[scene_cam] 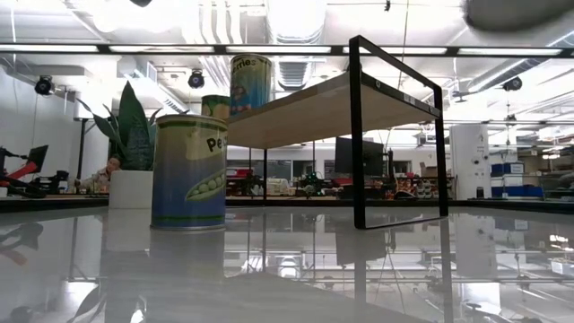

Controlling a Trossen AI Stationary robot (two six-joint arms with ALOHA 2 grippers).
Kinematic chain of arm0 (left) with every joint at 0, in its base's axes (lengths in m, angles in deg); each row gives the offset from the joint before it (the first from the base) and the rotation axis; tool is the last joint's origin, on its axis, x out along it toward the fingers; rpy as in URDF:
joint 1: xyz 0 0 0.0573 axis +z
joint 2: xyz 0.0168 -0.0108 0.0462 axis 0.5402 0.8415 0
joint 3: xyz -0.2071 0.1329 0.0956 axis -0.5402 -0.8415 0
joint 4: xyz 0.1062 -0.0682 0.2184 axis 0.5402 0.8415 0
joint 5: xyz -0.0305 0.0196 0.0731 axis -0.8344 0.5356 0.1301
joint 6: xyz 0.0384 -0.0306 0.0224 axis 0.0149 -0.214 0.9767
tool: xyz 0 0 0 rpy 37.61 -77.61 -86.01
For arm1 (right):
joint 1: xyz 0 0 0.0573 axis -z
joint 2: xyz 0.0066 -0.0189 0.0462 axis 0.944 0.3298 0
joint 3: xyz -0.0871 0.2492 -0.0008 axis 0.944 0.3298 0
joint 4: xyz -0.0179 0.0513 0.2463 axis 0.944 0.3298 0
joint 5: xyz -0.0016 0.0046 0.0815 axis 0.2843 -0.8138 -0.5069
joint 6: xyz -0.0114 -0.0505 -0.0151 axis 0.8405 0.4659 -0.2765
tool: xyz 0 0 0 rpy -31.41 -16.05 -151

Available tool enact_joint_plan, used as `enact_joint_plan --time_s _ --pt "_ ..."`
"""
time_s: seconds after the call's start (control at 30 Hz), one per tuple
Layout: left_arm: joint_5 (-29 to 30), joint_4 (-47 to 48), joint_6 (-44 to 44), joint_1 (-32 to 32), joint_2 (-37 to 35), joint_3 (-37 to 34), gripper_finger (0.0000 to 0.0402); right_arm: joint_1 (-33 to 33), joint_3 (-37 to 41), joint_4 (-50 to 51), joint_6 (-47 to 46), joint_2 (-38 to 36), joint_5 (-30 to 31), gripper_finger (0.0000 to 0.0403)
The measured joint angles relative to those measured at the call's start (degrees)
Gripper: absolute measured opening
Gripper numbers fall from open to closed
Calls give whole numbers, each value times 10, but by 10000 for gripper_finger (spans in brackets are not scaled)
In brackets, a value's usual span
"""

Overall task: Pick and place cans onto a shelf
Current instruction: Put the canned peas on the shelf

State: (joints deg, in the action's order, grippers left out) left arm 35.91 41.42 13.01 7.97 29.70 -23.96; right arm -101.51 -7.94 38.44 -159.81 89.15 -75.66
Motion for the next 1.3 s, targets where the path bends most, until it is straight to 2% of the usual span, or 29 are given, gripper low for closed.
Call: enact_joint_plan --time_s 0.3,0.43,0.6,0.83,1.3 --pt "0 -1 0 0 0 0 0 22 -137 -21 135 1 162 308" --pt "0 -7 4 0 0 0 0 61 -171 -16 194 1 203 308" --pt "0 -10 6 0 0 0 0 143 -170 -6 246 5 195 308" --pt "0 -9 7 0 0 0 0 231 -170 66 291 26 193 308" --pt "0 -10 13 0 0 0 0 254 -170 76 329 92 190 309"
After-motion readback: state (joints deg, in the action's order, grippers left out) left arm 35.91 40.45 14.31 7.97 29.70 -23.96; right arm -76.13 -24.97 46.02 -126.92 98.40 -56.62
